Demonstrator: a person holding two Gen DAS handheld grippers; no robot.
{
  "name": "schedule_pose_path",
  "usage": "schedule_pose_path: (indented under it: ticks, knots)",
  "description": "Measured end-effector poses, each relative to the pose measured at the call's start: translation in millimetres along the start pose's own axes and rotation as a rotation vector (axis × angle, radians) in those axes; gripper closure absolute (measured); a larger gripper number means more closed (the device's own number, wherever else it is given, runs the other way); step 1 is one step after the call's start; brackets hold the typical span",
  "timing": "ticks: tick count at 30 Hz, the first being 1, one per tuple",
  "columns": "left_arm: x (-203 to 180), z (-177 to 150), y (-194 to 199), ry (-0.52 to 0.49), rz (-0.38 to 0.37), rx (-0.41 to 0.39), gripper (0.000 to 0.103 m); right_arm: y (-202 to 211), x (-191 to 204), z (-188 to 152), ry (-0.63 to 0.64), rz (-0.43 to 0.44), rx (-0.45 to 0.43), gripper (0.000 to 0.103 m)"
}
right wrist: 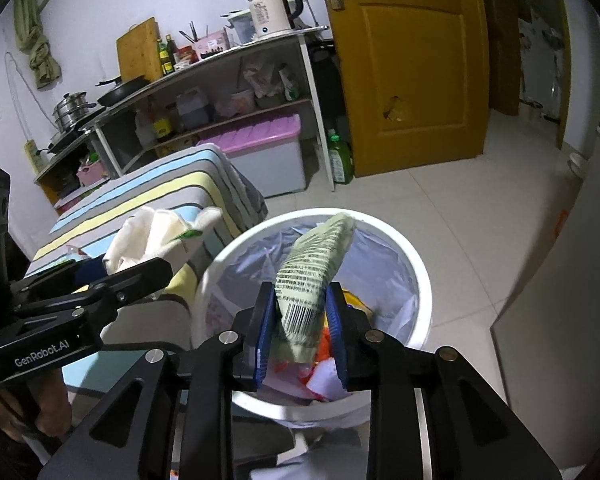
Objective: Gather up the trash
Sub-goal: 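Open both tools to drop the paper cup and packet into the bin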
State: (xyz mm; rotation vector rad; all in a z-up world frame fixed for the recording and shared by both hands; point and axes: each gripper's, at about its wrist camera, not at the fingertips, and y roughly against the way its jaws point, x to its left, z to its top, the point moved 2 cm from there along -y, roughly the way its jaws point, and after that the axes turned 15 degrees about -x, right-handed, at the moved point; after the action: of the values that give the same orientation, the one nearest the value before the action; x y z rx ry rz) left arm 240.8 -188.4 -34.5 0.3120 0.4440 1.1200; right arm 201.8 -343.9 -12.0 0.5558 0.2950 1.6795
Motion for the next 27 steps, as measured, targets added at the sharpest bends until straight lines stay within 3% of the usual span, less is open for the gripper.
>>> schedule_pose_path:
  ticks: [14, 20, 23, 27]
  knots:
    - [3.7, -7.3, -26.9, 0.032, -0.030, 0.053, 0.048, -25.0, -10.8, -10.1, 0.003, -0.029, 0.052, 0.066]
    - [7.6, -5.6, -23.4, 0.047, -0.043, 0.035, 0.048, -23.2, -8.8, -8.6, 0.007, -0.028, 0.040, 0.065]
    - [7.3, -4.6, -18.3, 0.058, -0.052, 0.019, 0.041, -20.0, -7.5, -6.7, 0.008, -0.027, 0.029, 0.065]
    - [7.8, -1.2, -9.9, 0.064, -0.056, -0.002, 0.040, -14.8, -3.9, -3.8, 0.015, -0.026, 0.019, 0.065]
